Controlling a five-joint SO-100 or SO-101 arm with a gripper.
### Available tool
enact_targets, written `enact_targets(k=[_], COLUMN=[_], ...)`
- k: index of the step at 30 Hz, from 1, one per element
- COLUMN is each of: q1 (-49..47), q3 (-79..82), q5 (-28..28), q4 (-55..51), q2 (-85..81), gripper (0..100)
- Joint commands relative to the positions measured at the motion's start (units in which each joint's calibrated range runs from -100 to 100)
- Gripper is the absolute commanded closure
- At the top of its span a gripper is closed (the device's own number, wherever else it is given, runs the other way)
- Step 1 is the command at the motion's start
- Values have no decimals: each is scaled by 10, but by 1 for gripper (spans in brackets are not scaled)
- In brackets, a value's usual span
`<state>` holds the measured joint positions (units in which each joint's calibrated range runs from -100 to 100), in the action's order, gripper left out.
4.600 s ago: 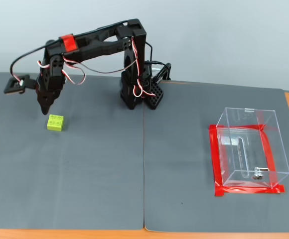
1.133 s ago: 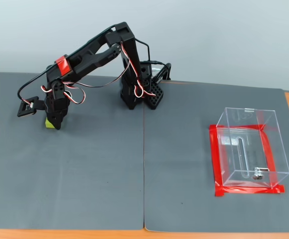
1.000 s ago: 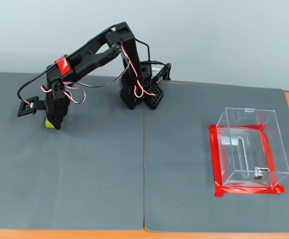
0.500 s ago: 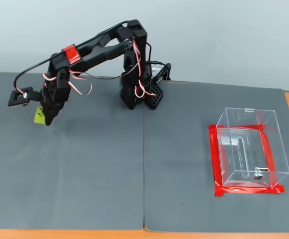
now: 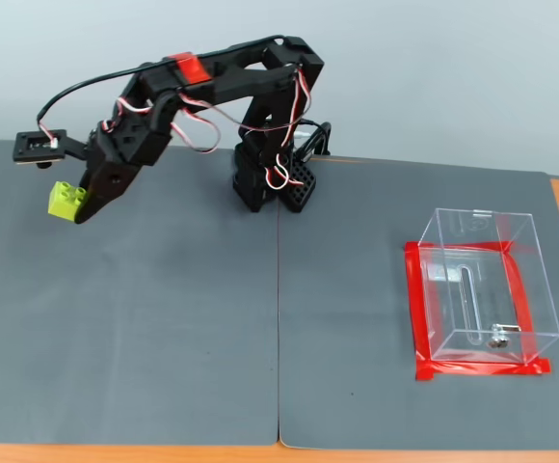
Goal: Pick the green lego block and place it into the transparent box
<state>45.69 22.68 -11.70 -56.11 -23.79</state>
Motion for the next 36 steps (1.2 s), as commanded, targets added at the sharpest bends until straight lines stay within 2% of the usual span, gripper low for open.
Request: enact_targets(k=[1, 13, 30, 36], q1=[-40, -218, -541, -624], q3=[-38, -129, -188, -203], q5=[14, 69, 83, 83], q4=[-3, -3, 4, 4], q2=[-43, -47, -44, -40], gripper=[87, 87, 87, 87])
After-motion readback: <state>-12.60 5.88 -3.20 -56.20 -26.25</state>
